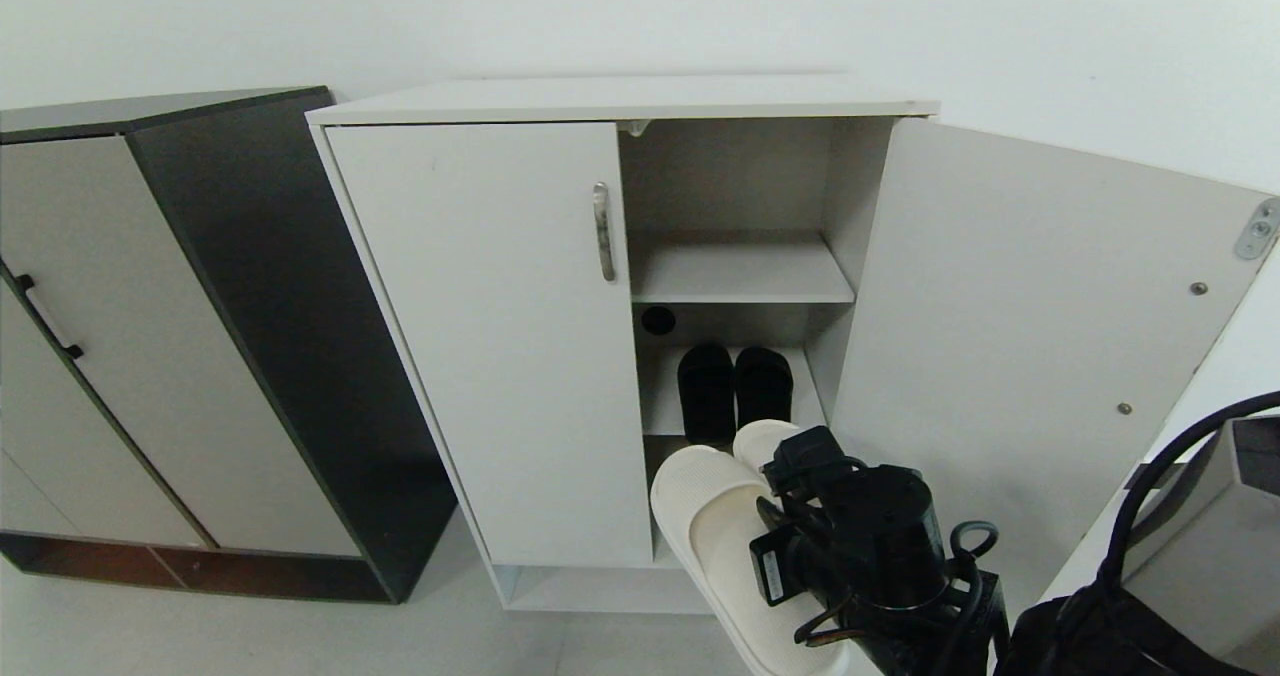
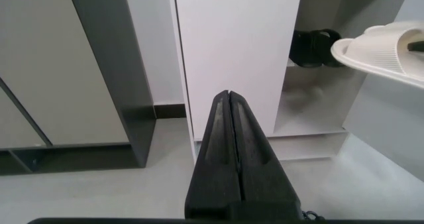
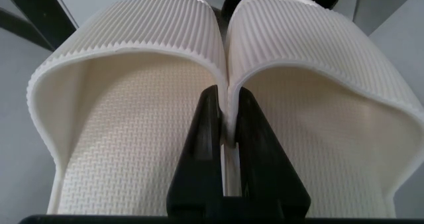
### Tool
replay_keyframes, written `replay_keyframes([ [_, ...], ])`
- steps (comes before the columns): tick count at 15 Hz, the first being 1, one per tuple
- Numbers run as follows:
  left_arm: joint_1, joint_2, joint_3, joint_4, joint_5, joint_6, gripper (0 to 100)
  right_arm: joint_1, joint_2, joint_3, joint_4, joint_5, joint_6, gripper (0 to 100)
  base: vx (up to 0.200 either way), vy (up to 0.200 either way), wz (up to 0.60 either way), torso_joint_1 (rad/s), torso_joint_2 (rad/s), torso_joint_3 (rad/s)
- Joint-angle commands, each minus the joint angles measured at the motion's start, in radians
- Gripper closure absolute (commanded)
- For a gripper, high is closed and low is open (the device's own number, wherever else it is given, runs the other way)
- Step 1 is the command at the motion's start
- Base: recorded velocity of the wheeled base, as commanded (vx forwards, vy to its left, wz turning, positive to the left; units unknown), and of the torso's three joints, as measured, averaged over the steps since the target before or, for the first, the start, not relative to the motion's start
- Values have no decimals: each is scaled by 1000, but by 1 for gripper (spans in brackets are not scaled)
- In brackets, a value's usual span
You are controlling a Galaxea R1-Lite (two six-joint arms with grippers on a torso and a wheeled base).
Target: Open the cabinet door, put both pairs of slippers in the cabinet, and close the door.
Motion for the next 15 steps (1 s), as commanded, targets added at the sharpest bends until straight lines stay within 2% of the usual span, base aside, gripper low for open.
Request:
replay_keyframes([
  [1, 0, 0, 0, 0, 0, 0, 100, 1, 4, 0, -1, 0, 0, 100, 0, 0, 0, -2, 154, 163],
  [8, 0, 0, 0, 0, 0, 0, 100, 1, 18, -3, -12, -14, -31, 100, 0, 0, 0, -1, 30, 25],
  [9, 0, 0, 0, 0, 0, 0, 100, -1, 19, -21, -42, -42, -48, 100, 0, 0, 0, 0, 0, 0],
  [10, 0, 0, 0, 0, 3, 0, 100, -1, 16, -74, -16, -65, -45, 100, 0, 0, 0, 0, 0, 0],
  [12, 0, 0, 0, 0, 4, 0, 100, -10, -16, -192, 157, -78, -11, 100, 0, 0, 0, 0, 0, 0],
  [15, 0, 0, 0, 0, 0, 2, 100, -16, -111, -479, 617, -181, 136, 100, 0, 0, 0, 0, 0, 0],
])
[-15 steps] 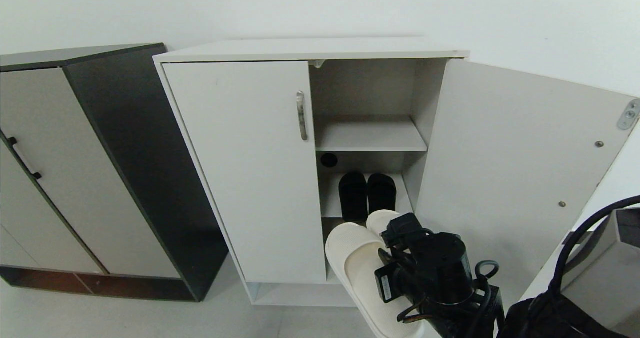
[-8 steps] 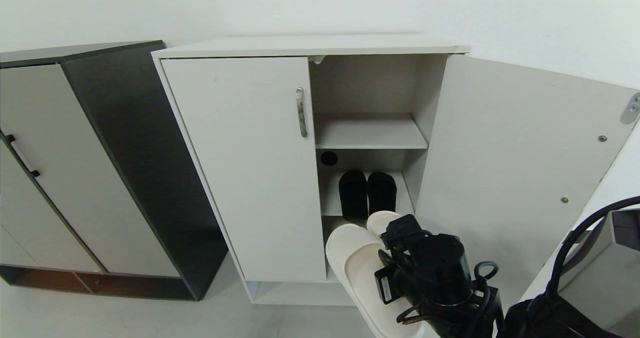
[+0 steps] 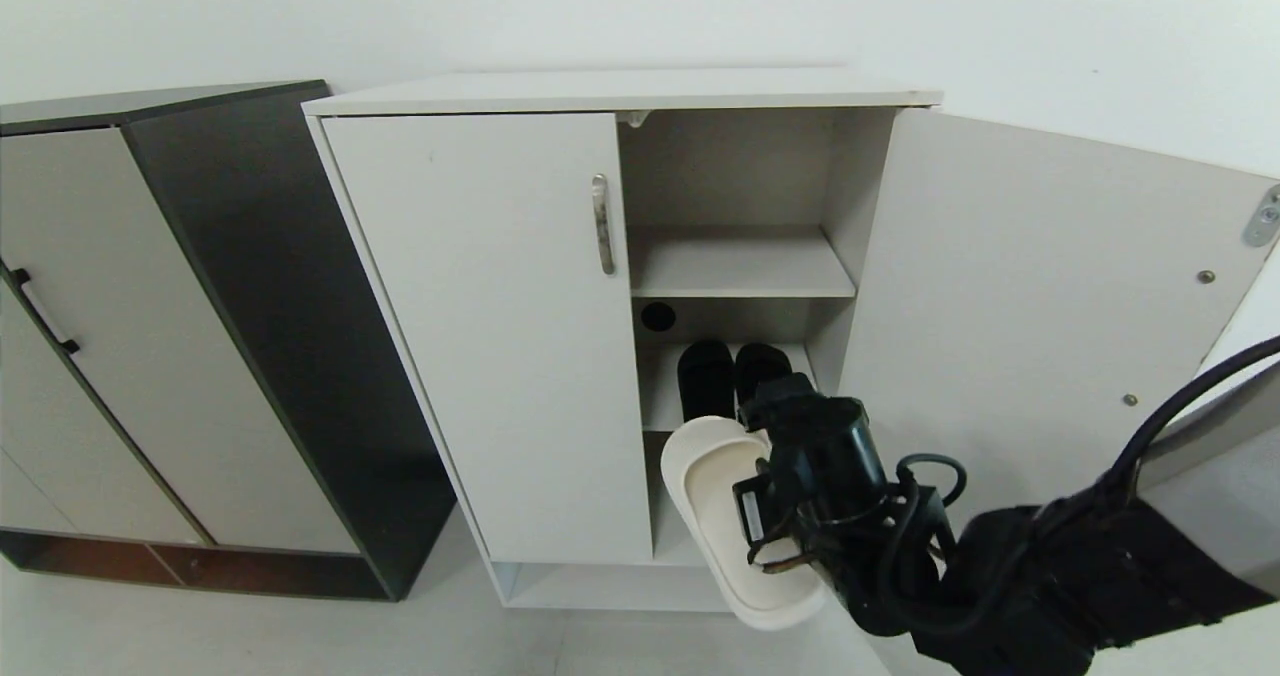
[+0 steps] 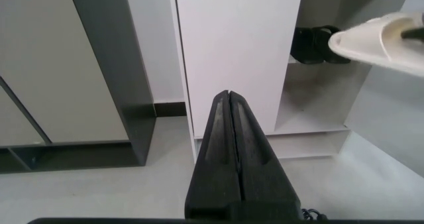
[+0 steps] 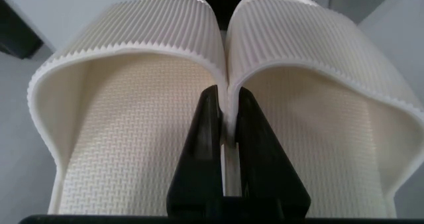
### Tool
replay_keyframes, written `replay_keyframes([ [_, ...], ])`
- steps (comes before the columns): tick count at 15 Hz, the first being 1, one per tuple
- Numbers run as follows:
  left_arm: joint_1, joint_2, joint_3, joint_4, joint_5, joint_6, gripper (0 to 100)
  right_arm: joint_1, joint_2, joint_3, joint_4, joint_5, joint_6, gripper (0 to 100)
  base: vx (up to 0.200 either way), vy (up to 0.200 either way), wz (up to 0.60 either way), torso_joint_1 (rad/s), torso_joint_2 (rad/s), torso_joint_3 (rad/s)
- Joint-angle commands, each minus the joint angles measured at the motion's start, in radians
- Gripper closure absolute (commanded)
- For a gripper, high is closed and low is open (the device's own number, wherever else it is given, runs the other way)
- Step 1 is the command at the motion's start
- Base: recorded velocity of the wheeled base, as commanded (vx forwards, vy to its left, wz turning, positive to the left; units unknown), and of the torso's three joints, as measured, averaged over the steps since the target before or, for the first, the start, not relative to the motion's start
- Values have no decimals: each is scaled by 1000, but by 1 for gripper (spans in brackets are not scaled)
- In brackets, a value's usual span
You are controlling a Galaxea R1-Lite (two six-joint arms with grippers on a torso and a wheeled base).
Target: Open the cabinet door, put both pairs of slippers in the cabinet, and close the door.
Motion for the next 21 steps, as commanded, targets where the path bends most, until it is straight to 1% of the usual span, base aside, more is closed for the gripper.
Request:
replay_keyframes([
  [1, 0, 0, 0, 0, 0, 0, 100, -3, -121, -235, 263, -64, 87, 100, 0, 0, 0, 0, 0, 0],
  [2, 0, 0, 0, 0, 0, 0, 100, -3, -144, -281, 329, -69, 107, 100, 0, 0, 0, 0, 0, 0],
  [3, 0, 0, 0, 0, 0, 0, 100, -3, -151, -311, 353, -74, 133, 100, 0, 0, 0, 0, 0, 0],
  [6, 0, 0, 0, 0, 0, 2, 100, 0, -114, -336, 339, -120, 148, 100, 0, 0, 0, 0, 0, 0],
  [9, 0, 0, 0, 0, 0, 3, 100, 15, -87, -403, 324, -180, 139, 100, 0, 0, 0, 0, 0, 0],
  [10, 0, 0, 0, 0, 0, 3, 100, 31, -76, -428, 329, -181, 133, 100, 0, 0, 0, 0, 0, 0],
  [14, 0, 0, 0, 0, 0, 2, 100, 35, -65, -433, 322, -176, 88, 100, 0, 0, 0, 0, 0, 0],
  [21, 0, 0, 0, 0, -2, 2, 100, 38, -59, -431, 321, -178, 85, 100, 200, 0, 0, 2, 3, 4],
])
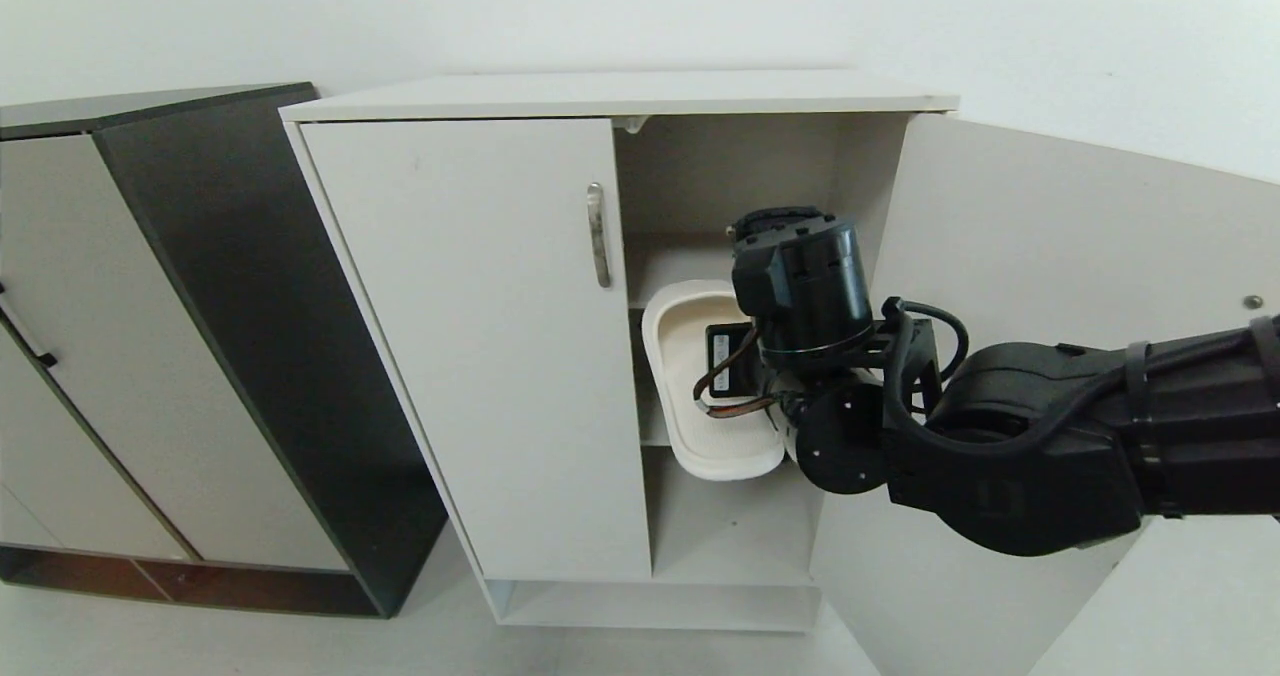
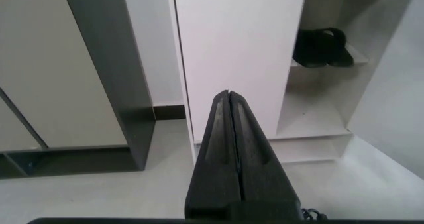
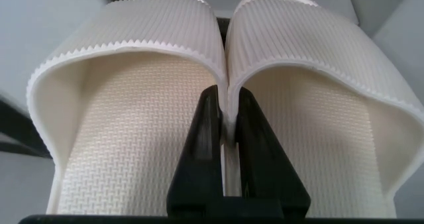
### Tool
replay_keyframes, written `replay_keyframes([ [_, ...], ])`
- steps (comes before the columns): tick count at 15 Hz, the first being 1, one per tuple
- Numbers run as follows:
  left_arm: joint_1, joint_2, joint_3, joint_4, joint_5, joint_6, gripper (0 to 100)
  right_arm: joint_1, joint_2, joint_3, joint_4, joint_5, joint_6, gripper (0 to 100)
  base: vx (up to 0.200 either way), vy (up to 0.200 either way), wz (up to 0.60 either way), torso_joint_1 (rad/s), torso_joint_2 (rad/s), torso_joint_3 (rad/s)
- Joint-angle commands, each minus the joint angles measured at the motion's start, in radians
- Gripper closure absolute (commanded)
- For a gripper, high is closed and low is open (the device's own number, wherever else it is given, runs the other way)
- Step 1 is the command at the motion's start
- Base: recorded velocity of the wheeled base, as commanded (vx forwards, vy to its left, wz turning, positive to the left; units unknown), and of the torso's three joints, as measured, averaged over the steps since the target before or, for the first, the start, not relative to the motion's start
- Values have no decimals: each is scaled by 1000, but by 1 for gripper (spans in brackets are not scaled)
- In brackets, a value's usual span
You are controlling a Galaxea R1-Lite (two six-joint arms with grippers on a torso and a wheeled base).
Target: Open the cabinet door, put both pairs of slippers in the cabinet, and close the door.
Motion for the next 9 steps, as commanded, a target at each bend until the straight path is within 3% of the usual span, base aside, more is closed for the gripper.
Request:
replay_keyframes([
  [1, 0, 0, 0, 0, 0, 0, 100, 2, 3, 0, -1, 0, 1, 100, 200, 0, 0, 12, 2, 2],
  [8, 0, 0, 0, 0, 0, 0, 100, -3, 5, 4, -2, -5, 7, 100, 200, 0, 0, 4, 2, 2],
  [9, 0, 0, 0, 0, 0, 0, 100, -7, 11, 4, -10, 0, 9, 100, 0, 0, 0, 0, 0, 0],
])
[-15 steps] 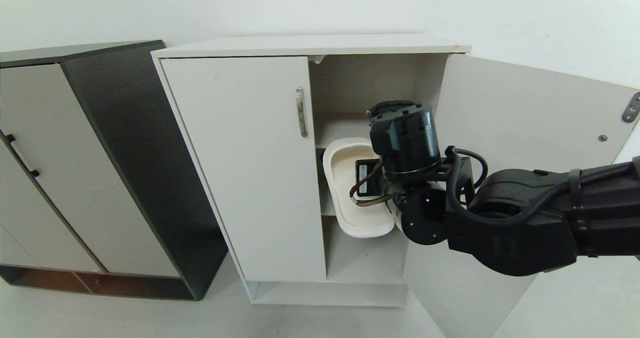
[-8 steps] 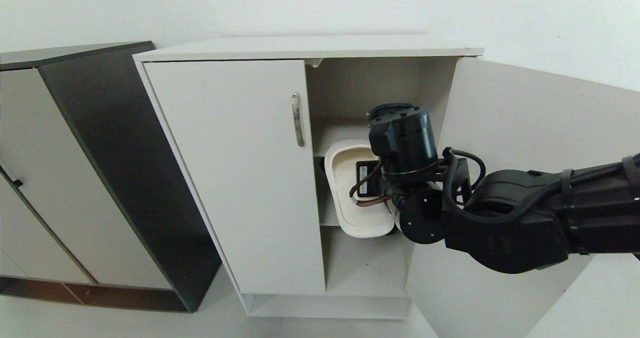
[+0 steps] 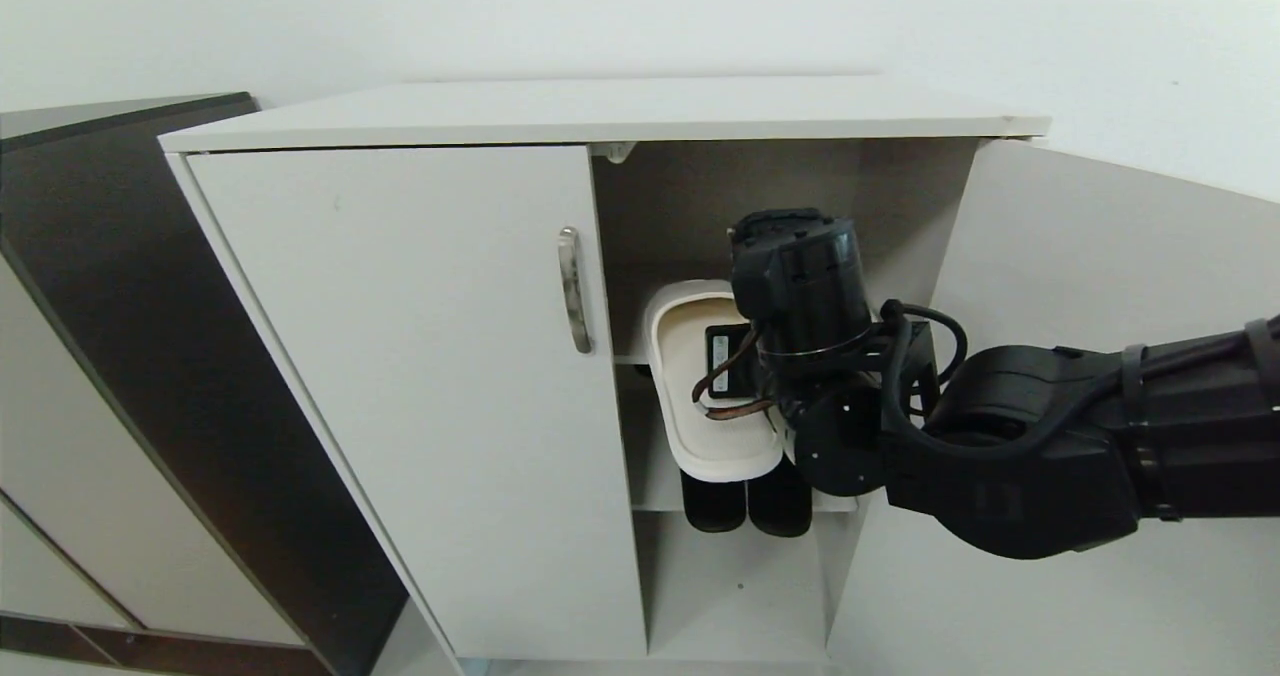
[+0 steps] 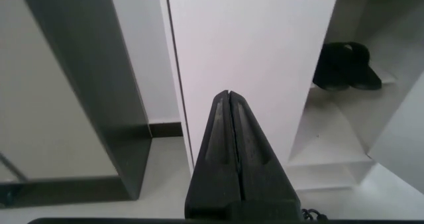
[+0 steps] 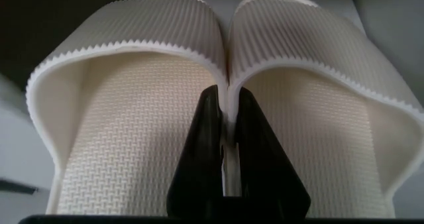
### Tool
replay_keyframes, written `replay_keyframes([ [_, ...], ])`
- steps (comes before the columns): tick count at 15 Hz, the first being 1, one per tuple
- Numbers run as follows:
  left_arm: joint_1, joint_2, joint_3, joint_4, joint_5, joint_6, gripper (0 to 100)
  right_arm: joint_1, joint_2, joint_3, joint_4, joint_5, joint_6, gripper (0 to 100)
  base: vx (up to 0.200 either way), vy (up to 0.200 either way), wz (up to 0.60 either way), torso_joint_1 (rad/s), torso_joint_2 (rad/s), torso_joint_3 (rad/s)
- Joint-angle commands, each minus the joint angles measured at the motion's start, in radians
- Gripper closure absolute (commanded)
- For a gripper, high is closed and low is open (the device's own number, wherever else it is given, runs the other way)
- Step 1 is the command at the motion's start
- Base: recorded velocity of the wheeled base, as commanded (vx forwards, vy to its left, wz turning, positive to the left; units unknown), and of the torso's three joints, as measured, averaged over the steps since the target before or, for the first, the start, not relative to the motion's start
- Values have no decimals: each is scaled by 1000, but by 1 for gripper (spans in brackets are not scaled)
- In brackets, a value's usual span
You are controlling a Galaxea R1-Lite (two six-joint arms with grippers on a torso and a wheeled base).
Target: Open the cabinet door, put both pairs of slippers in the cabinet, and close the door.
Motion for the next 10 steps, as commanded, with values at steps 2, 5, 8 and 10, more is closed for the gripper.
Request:
replay_keyframes([
  [2, 0, 0, 0, 0, 0, 0, 100, -11, 23, 9, -46, 1, -3, 100, 0, 0, 0, 0, 0, 0],
  [5, 0, 0, 0, 0, 0, 0, 100, -44, 67, -7, -54, 1, -11, 100, 0, 0, 0, 0, 0, 0],
  [8, 0, 0, 0, 0, 0, 0, 100, -79, 115, -83, -54, 8, -14, 100, 0, 0, 0, 0, 0, 0],
  [10, 0, 0, 0, 0, 0, 0, 100, -102, 149, -139, -49, 24, -29, 100, 0, 0, 0, 0, 0, 0],
])
